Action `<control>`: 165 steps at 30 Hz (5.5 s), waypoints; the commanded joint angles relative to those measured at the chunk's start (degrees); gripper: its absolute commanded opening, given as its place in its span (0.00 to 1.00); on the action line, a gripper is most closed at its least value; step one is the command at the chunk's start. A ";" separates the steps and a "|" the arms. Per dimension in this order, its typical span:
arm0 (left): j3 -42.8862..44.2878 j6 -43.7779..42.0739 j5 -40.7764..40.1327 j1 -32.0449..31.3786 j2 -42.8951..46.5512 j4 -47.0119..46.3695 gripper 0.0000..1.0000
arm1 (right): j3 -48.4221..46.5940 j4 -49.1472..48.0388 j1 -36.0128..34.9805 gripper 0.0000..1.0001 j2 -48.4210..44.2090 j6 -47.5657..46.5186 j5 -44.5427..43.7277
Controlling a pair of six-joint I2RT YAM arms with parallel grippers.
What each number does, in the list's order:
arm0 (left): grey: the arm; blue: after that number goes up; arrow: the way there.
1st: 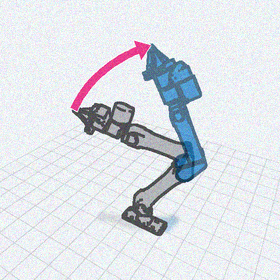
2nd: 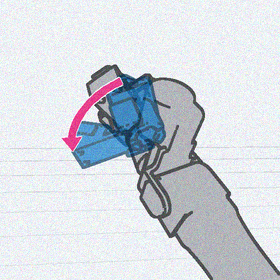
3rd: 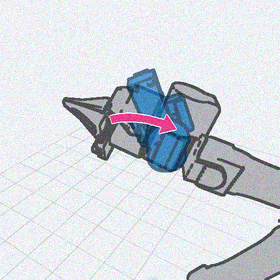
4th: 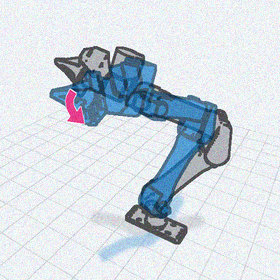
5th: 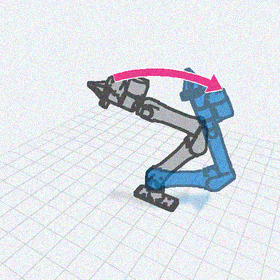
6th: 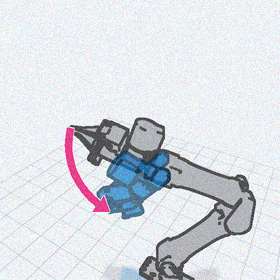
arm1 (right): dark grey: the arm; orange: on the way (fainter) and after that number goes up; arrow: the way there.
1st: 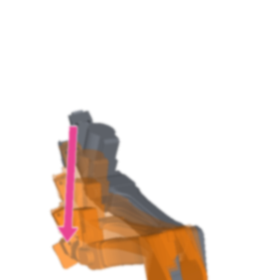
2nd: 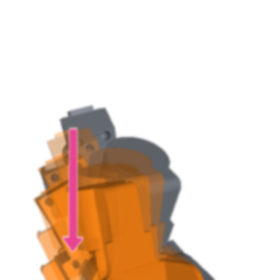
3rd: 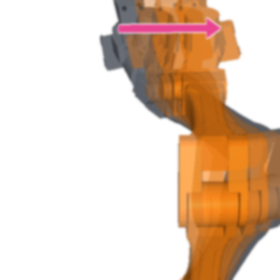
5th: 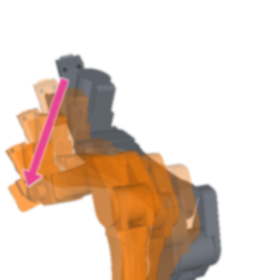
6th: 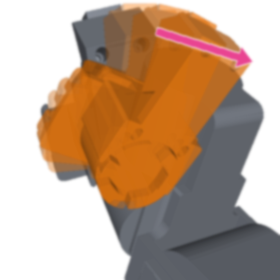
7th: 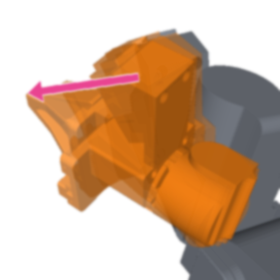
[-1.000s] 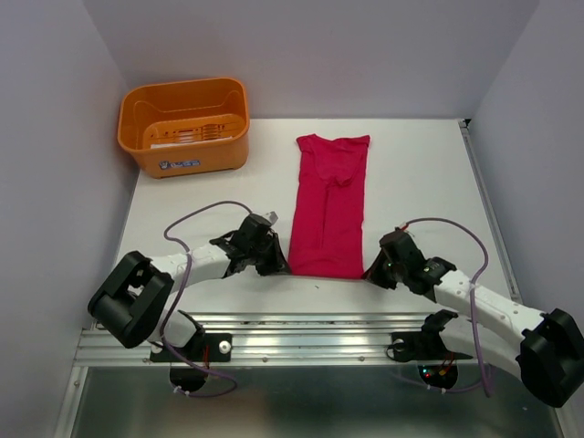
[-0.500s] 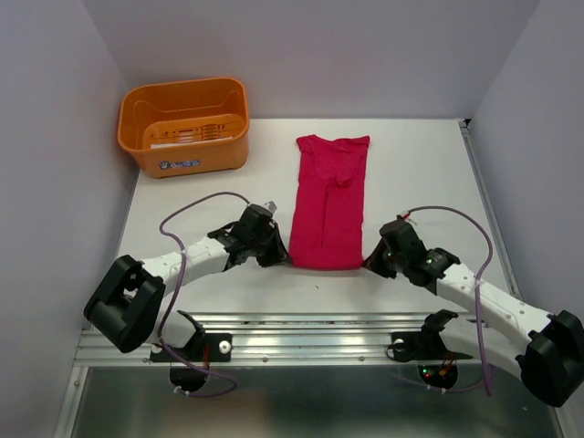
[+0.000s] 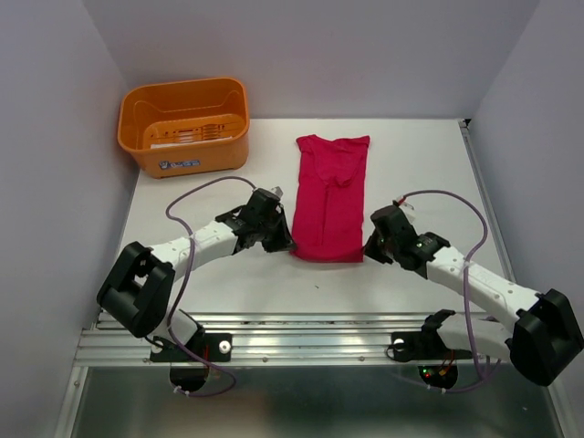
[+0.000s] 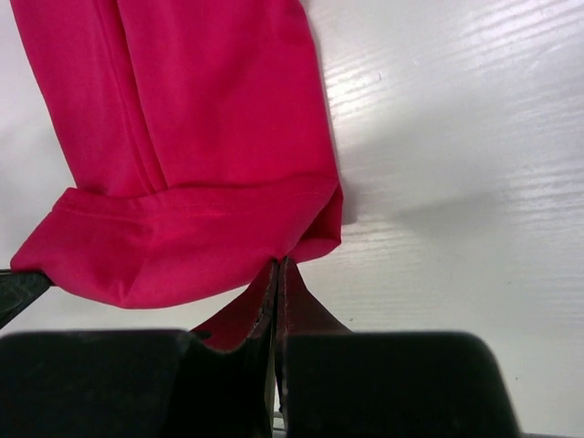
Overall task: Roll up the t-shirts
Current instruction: Roll the T-shirt to the center of the board.
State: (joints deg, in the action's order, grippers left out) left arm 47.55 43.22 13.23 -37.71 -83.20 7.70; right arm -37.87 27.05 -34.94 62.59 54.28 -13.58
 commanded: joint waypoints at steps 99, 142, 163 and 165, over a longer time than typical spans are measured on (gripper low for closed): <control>27.95 -14.22 -16.56 -2.36 -25.43 6.27 0.00 | -13.02 -13.25 6.37 0.01 29.25 -12.97 -1.09; 11.44 -12.90 -6.56 -5.00 -16.83 2.67 0.00 | -2.92 -14.83 4.53 0.01 23.20 -10.34 7.52; -1.75 -6.05 -11.56 -7.29 7.60 7.78 0.47 | 2.79 -0.59 -0.92 0.42 -1.50 -4.45 4.26; -3.07 -5.43 -10.78 -6.76 8.14 6.10 0.56 | 4.90 -1.82 -0.92 0.42 -2.29 -3.22 5.93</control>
State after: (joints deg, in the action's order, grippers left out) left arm 47.00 36.27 3.20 -45.19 -77.03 14.94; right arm -36.23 24.60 -35.64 61.28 48.51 -8.71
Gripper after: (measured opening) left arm 0.517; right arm 0.420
